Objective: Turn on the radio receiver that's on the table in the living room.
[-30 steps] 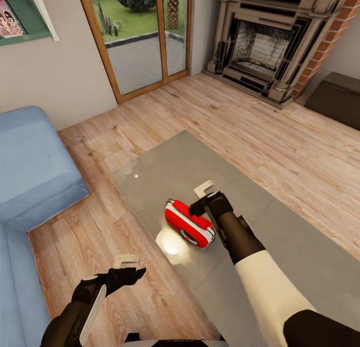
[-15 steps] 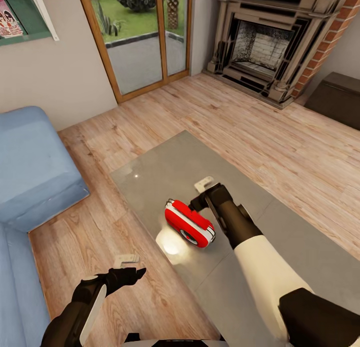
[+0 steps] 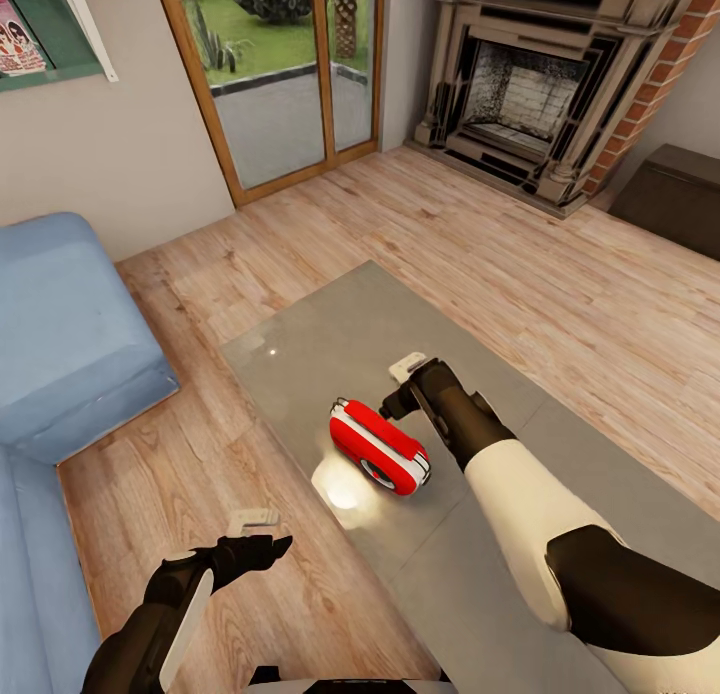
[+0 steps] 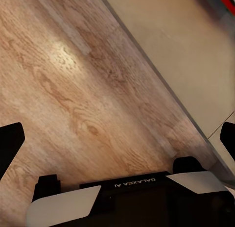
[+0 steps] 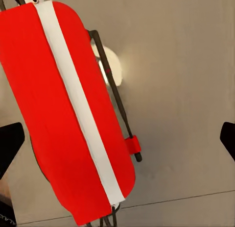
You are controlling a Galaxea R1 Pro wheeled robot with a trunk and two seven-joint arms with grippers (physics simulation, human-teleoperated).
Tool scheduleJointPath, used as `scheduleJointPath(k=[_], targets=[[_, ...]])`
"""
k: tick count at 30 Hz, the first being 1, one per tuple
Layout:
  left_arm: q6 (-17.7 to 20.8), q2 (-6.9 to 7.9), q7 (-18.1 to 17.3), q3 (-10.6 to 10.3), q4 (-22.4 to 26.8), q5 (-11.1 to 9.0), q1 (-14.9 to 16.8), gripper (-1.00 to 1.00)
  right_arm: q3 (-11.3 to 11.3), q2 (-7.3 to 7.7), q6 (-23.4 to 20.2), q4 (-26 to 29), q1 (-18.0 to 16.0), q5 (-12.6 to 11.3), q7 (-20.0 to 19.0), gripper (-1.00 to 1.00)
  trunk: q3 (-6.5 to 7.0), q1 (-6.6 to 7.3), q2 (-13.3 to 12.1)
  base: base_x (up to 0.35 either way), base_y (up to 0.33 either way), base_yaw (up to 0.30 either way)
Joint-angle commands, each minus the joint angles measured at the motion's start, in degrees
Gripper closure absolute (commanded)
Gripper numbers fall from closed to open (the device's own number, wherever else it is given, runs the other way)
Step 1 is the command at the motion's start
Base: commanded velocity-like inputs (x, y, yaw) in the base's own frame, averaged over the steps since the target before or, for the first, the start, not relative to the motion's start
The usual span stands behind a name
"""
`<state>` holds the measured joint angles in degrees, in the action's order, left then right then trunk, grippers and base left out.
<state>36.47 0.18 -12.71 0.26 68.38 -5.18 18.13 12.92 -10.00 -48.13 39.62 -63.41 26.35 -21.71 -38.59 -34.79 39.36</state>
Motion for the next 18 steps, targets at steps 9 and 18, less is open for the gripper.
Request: scheduleJointPath(k=[9,18], targets=[[0.00,0.00,0.06,0.00,0.00,0.00,0.00,-1.00,-0.98,0.00,4.59,-5.30,-0.39,-5.08,0.31,-1.00,0.00,0.00,0.00,0.000,0.000,0.000],[0.00,0.00,0.06,0.00,0.00,0.00,0.00,-1.00,-0.97,0.00,5.08,-6.45,-0.40,-8.18,0.98,-1.00,0.00,0.00,0.00,0.000,0.000,0.000]])
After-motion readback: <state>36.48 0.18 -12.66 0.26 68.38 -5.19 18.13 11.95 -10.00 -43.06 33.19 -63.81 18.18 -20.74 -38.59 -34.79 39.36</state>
